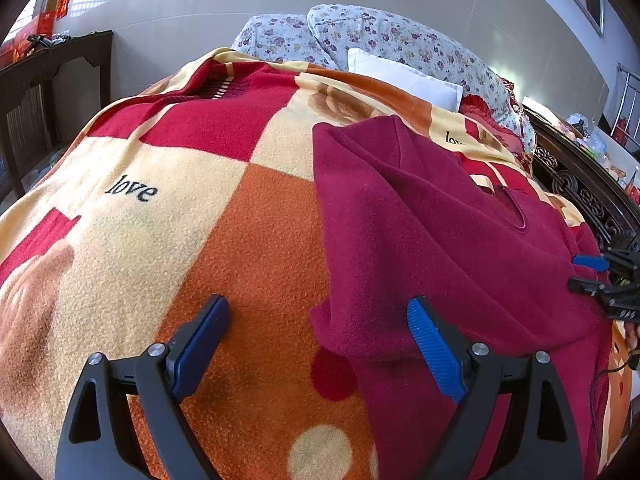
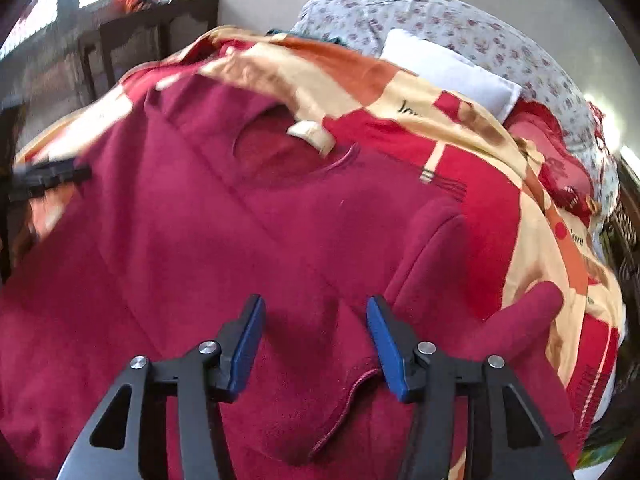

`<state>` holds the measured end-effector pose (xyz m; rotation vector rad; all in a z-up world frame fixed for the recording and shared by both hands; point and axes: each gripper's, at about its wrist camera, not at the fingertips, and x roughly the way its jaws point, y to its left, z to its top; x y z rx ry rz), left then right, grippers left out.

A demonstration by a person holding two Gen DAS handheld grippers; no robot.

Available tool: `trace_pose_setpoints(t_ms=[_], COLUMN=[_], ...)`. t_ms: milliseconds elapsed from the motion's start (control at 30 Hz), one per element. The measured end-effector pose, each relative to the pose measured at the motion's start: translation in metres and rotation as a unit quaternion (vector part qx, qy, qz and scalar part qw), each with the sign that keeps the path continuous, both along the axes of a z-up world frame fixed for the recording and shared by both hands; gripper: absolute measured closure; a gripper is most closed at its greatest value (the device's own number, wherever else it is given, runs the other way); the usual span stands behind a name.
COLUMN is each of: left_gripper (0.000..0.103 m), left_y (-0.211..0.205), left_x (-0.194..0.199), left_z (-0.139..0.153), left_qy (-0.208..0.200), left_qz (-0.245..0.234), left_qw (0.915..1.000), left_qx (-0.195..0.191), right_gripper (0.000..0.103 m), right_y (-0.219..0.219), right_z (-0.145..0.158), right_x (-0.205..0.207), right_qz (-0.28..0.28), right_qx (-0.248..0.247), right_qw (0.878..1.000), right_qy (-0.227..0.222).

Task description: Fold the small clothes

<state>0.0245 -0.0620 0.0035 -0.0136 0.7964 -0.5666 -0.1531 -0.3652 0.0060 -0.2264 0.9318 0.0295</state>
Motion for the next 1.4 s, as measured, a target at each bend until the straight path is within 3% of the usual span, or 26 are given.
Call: trace_pose_setpoints(t_ms=[67, 100, 300, 400, 433, 533, 633, 767, 867, 933, 1100, 1233, 1400], left_gripper=[0.012, 0.012, 0.012, 0.012, 0.012, 0.012, 0.012, 0.012, 0.012, 0.011, 0.011, 0.011, 0.011], left_y=[-0.001, -0.001, -0.001, -0.001, -0.001, -0.001, -0.001, -0.002, -0.004, -0.005, -0.01, -0.016, -0.03], left_x=[-0.001, -0.001, -0.001, -0.001, -0.001, -0.001, -0.001, -0.001, -0.003, -0.003, -0.008, -0.018, -0.04], left_z=[-0.001, -0.001, -0.001, -0.002, -0.002, -0.002, -0.001, -0.002, -0.004, -0.005, -0.003, 0.009, 0.03], left_qy=[0.001, 0.001, 0.0, 0.0, 0.0, 0.0, 0.0, -0.003, -0.006, -0.007, -0.018, -0.035, -0.046], left_qz=[-0.001, 0.0, 0.0, 0.0, 0.0, 0.0, 0.0, 0.001, 0.002, 0.003, 0.009, 0.0, -0.025], left_qw=[1.0, 1.0, 1.0, 1.0, 1.0, 1.0, 1.0, 1.0, 0.9999, 0.9998, 0.9989, 0.9976, 0.9962], left_qx=[0.001, 0.001, 0.0, 0.0, 0.0, 0.0, 0.0, 0.006, 0.014, 0.019, 0.043, 0.06, 0.07], right_gripper=[0.091, 0.094, 0.096, 0.096, 0.096, 0.091, 0.067, 0.066, 0.066, 0.066, 0.066, 0.048, 0.038], right_y=[0.008, 0.011, 0.005, -0.004, -0.008, -0.008, -0.008, 0.004, 0.004, 0.0, -0.007, -0.011, -0.021], right_z=[-0.001, 0.0, 0.033, 0.021, 0.014, 0.011, 0.026, 0.033, 0.005, -0.005, 0.019, 0.041, 0.064], right_x=[-0.004, -0.005, -0.008, 0.007, 0.013, 0.014, 0.001, -0.028, -0.035, -0.04, -0.067, -0.107, -0.156], right_qz=[0.001, 0.003, -0.029, -0.072, -0.082, -0.087, -0.104, -0.097, -0.119, -0.129, -0.157, -0.169, -0.176], right_qx=[-0.023, -0.035, -0.071, -0.117, -0.11, -0.107, -0.084, -0.037, -0.031, -0.02, 0.043, 0.077, 0.11], right_qw=[1.0, 0.999, 0.995, 0.989, 0.989, 0.988, 0.989, 0.992, 0.992, 0.991, 0.986, 0.982, 0.977], right_qy=[-0.009, -0.012, -0.07, -0.056, -0.049, -0.07, -0.068, -0.072, -0.027, -0.026, -0.041, -0.045, -0.037])
